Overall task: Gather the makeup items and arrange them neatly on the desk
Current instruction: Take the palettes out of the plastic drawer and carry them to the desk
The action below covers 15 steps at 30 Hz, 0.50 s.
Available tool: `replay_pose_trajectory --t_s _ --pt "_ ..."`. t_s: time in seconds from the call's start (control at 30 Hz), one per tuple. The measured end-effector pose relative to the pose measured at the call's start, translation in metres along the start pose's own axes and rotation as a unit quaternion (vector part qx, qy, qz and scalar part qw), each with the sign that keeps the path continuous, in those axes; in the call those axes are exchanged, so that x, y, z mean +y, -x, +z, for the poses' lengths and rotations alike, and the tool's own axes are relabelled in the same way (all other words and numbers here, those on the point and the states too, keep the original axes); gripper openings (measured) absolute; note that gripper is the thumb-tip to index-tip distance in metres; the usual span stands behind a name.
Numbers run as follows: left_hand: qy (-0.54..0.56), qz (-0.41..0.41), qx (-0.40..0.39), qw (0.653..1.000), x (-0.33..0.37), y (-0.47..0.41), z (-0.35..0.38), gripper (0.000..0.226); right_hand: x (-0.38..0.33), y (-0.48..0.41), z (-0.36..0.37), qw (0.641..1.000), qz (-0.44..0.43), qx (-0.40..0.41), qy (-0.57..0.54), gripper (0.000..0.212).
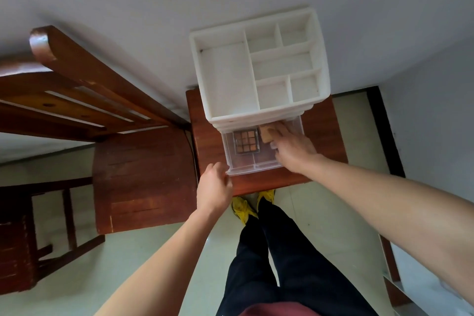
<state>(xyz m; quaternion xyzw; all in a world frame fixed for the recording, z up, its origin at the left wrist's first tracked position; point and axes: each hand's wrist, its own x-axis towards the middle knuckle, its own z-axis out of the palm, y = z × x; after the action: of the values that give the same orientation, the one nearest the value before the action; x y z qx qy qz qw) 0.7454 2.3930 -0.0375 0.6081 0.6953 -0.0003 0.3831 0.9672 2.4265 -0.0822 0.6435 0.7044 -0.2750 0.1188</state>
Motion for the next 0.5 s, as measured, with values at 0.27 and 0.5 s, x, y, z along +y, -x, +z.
replay_pose_trajectory --t_s 0.27,0.5 --pt "-0.028 0.058 0.017 0.998 0.000 -0.005 -0.001 0.022 0.005 -0.024 0.014 0.997 -0.005 -0.019 0.069 0.087" --pt "-0.091 0.136 -0.001 0.987 0.019 -0.026 0.003 0.023 0.011 -0.011 0.014 0.997 0.019 -0.061 0.052 0.019"
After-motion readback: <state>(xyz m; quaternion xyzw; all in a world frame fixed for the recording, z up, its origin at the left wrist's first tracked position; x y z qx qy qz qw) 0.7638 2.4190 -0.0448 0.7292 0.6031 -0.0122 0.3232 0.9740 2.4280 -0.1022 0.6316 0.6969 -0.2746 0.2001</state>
